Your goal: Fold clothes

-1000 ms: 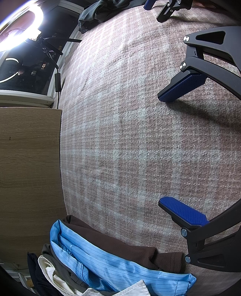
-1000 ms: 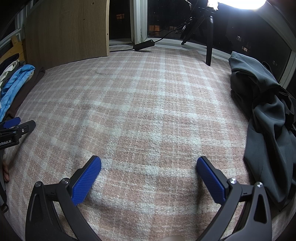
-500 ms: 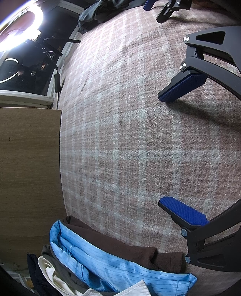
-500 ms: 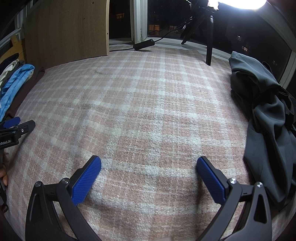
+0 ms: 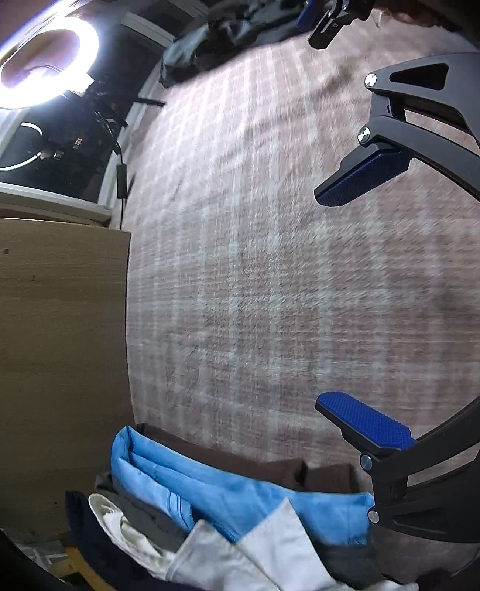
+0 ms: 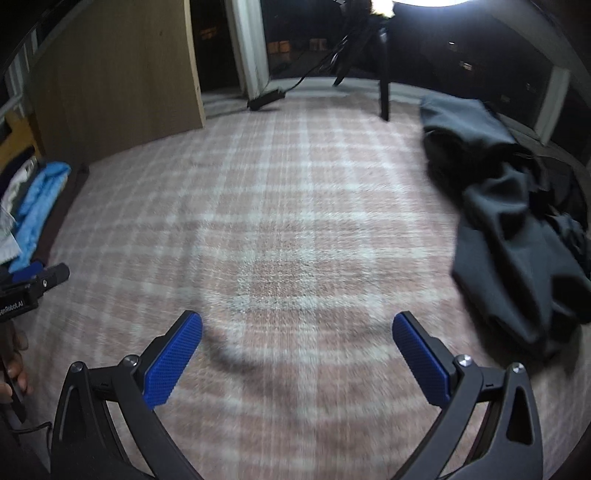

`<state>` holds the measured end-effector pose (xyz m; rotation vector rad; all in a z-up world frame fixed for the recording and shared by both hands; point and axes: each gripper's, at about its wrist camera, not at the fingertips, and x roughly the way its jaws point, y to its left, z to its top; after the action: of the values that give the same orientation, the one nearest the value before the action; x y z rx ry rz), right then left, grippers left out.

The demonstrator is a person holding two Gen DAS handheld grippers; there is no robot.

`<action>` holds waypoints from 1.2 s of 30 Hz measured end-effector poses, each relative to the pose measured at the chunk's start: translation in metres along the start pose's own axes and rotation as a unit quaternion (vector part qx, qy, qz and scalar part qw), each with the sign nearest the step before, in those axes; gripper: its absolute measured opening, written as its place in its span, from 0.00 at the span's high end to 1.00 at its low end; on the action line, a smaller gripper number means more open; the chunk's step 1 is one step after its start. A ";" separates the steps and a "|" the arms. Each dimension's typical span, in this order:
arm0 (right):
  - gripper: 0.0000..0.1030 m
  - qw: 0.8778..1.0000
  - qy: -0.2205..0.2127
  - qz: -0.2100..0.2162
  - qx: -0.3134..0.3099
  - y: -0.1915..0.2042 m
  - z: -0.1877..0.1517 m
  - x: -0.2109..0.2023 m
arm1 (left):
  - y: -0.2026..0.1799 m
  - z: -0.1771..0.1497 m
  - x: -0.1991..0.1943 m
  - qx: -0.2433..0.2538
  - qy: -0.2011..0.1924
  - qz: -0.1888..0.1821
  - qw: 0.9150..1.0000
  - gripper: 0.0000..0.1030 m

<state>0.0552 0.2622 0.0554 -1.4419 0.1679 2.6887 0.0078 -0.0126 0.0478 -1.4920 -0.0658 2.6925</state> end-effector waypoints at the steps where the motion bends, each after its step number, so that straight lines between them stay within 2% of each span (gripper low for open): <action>1: 0.00 1.000 -0.005 0.001 0.008 -0.002 0.002 -0.007 | 0.001 0.001 -0.006 -0.002 0.002 -0.006 1.000 0.02; 7: 0.00 0.998 -0.047 -0.014 0.041 -0.012 0.011 -0.060 | 0.001 0.008 -0.058 0.024 -0.036 -0.006 0.999 0.02; 10: 0.00 0.995 -0.072 -0.024 0.063 -0.023 0.012 -0.095 | 0.002 0.012 -0.086 0.029 -0.055 -0.022 0.998 0.02; 16: 0.00 0.985 -0.117 -0.070 0.103 -0.047 0.008 -0.153 | 0.004 0.011 -0.131 0.041 -0.092 -0.043 0.994 0.02; 20: 0.00 0.980 -0.129 -0.095 0.119 -0.065 0.008 -0.183 | 0.007 0.012 -0.149 0.039 -0.116 -0.058 0.991 0.02; 22: 0.00 0.977 -0.138 -0.112 0.119 -0.071 0.008 -0.195 | 0.002 0.014 -0.158 0.046 -0.124 -0.063 0.989 0.02; 28: 0.00 0.967 -0.163 -0.155 0.118 -0.093 0.015 -0.220 | -0.019 0.024 -0.166 0.067 -0.145 -0.045 0.986 0.02; 36: 0.00 0.964 -0.184 -0.166 0.099 -0.140 0.043 -0.222 | -0.065 0.041 -0.180 0.067 -0.171 -0.013 0.983 0.02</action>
<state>0.1607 0.4011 0.2564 -0.8132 0.1460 2.5167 0.0703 0.0384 0.2256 -0.9736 0.0780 2.8354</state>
